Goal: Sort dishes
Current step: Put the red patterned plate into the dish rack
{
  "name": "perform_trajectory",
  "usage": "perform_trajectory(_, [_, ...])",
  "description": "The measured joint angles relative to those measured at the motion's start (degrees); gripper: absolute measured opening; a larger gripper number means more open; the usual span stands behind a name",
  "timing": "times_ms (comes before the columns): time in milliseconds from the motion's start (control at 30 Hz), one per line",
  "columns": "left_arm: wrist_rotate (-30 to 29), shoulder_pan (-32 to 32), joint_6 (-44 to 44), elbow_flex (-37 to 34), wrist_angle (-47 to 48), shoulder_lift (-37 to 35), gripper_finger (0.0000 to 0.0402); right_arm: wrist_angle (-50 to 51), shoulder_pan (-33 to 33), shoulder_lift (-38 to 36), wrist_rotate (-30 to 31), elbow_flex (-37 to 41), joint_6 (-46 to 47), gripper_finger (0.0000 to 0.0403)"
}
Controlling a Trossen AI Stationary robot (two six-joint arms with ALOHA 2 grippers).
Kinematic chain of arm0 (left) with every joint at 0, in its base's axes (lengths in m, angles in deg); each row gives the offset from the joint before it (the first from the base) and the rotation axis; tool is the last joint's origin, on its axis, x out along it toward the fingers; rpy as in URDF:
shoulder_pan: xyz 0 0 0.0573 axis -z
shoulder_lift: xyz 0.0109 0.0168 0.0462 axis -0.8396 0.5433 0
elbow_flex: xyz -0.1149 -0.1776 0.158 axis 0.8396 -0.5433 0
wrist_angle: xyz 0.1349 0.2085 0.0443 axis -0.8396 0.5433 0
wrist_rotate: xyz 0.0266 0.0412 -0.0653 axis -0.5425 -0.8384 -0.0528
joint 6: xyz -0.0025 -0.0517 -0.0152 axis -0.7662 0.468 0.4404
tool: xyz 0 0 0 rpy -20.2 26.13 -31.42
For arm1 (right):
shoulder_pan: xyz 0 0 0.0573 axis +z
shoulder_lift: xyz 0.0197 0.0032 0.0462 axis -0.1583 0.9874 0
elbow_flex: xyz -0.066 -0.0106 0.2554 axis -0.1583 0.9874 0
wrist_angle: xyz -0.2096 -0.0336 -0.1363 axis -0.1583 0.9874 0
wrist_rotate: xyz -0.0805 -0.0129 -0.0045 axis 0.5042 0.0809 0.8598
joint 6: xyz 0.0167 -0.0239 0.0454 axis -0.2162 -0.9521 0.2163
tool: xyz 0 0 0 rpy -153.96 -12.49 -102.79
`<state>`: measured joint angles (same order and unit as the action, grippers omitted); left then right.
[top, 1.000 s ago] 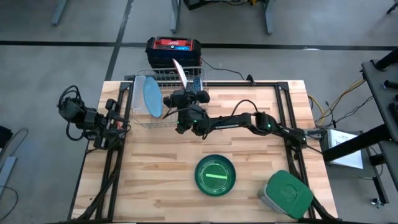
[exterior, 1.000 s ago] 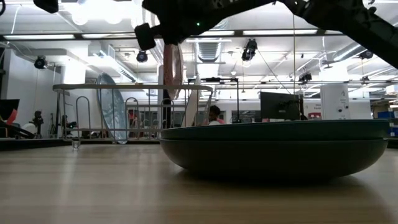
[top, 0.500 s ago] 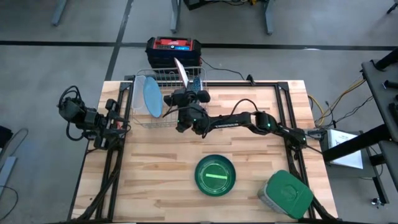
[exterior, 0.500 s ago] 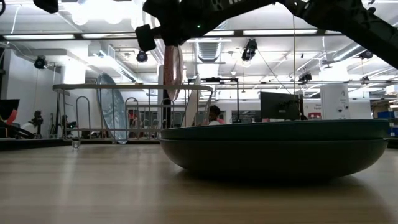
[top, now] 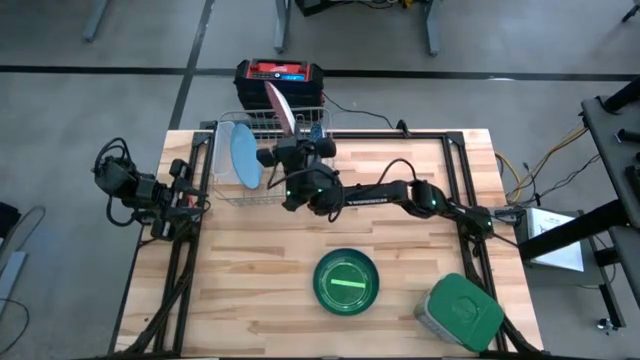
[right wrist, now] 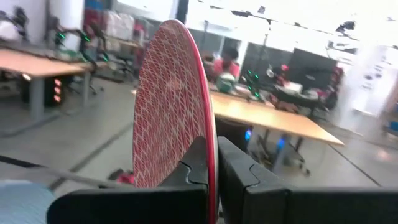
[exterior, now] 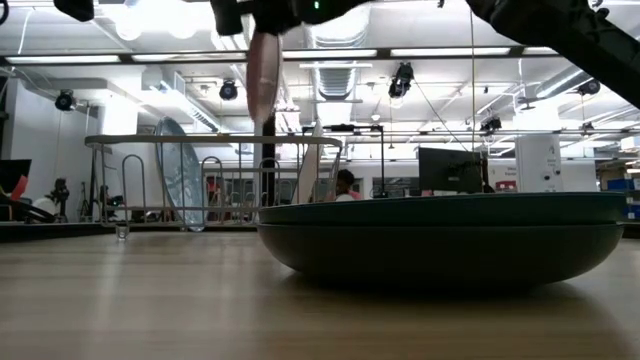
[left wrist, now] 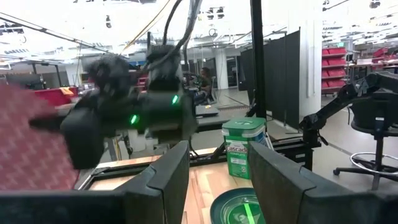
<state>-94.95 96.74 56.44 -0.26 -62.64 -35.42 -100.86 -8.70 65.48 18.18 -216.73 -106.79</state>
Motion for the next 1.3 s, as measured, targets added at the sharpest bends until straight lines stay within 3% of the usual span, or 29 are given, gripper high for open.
perform_trajectory(300, [0.01,0.0,0.0,0.0,0.04,0.0,0.0152,4.43,0.08,-2.26,-3.01,-3.62,-2.79,0.0])
perform_trajectory(500, [0.02,0.01,0.0,0.0,0.11,0.0,0.0152,22.24,-1.41,-3.11,-15.31,-3.95,-0.43,0.0])
perform_trajectory(600, [0.02,0.02,0.07,0.0,0.13,0.0,0.0152,30.16,-2.76,-3.51,-13.96,-3.95,7.07,0.0])
perform_trajectory(667, [0.02,0.01,0.17,0.0,0.22,0.0,0.0152,35.99,-3.42,-4.54,-16.15,-3.95,12.92,0.0])
perform_trajectory(867, [0.04,0.02,0.17,0.0,0.98,0.02,0.0152,60.7,-3.76,-13.65,-35.61,-3.91,35.44,0.0])
perform_trajectory(933, [0.04,0.0,0.17,0.0,1.0,0.02,0.0152,65.83,-4.14,-15.95,-38.26,-3.95,41.89,0.0])
perform_trajectory(1000, [0.04,0.0,0.09,0.0,1.01,0.02,0.0152,69.27,-4.52,-16.52,-34.03,-3.95,47.14,0.0])
perform_trajectory(1167, [0.03,0.0,0.03,0.0,0.98,0.02,0.0152,81.14,-3.51,-15.38,-14.78,-3.53,59.87,0.0])
perform_trajectory(1300, [0.02,0.01,0.02,0.0,0.97,0.02,0.0152,87.08,-2.48,-15.02,-13.3,-3.6,71.96,0.0])
